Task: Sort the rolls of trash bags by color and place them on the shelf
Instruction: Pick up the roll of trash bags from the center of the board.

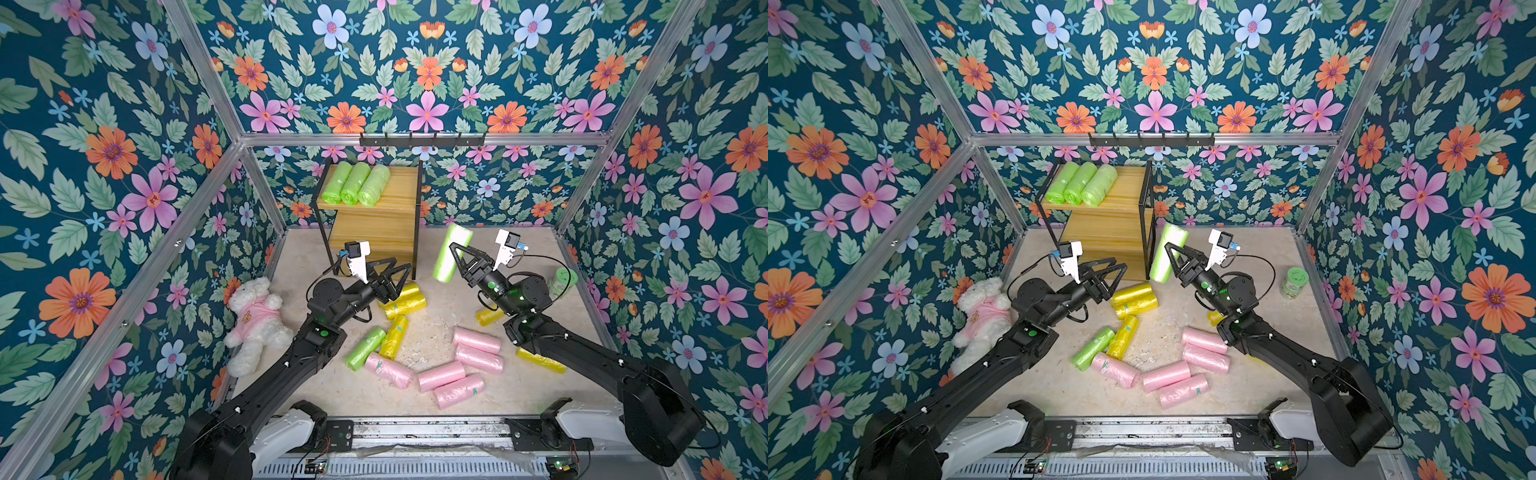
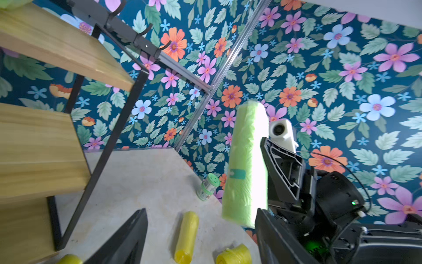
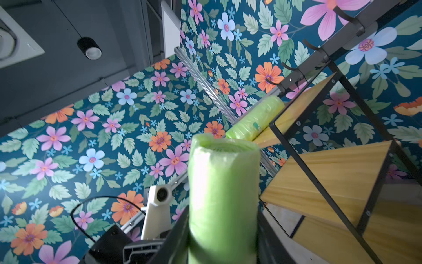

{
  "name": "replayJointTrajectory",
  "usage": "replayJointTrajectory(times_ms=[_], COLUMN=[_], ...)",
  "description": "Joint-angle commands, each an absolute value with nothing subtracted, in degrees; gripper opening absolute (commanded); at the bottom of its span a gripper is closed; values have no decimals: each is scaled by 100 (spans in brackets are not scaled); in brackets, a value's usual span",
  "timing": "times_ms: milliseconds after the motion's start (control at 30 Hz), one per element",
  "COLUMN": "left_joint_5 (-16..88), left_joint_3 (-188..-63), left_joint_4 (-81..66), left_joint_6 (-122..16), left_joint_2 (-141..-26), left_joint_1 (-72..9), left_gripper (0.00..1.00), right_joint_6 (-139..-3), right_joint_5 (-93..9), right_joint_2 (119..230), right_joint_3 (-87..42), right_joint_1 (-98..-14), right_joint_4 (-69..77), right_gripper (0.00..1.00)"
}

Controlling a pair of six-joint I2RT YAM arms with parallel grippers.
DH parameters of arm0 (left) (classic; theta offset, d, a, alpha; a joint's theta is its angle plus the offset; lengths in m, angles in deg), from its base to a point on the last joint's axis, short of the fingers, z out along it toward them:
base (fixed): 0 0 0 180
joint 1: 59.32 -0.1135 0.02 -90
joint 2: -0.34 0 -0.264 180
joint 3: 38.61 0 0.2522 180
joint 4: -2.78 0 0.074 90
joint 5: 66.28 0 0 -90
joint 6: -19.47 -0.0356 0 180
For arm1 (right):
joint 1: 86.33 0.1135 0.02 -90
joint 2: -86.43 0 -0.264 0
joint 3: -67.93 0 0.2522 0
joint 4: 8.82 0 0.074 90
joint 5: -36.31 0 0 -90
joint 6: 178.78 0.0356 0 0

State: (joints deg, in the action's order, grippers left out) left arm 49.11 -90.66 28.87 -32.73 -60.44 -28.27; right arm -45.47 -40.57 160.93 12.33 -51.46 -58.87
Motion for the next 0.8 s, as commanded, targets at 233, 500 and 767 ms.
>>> replayJointTrajectory(times_ms=[233,500,767], left_joint_5=[5338,5501,5591], left_joint_3=[-9637,-10081,-10537], left_joint_4=[3894,3982,3833], left_joint_6=[-3053,-3115,-3225], left_joint_2=[-6629,-7016,-7369], left_joint_1=[-2485,-2260,-2120], left_gripper=[84,86,84], right_joint_6=[-3671,-3513,-3373], right_joint_5=[-4269,-4215,-4130], right_joint_2=[16375,16489,16619], right_joint_3=[750,603,465], right_joint_1=[-5049,-4991,-4940], right_joint_4=[-6924,-7033,-7166], right_gripper=[40,40,40])
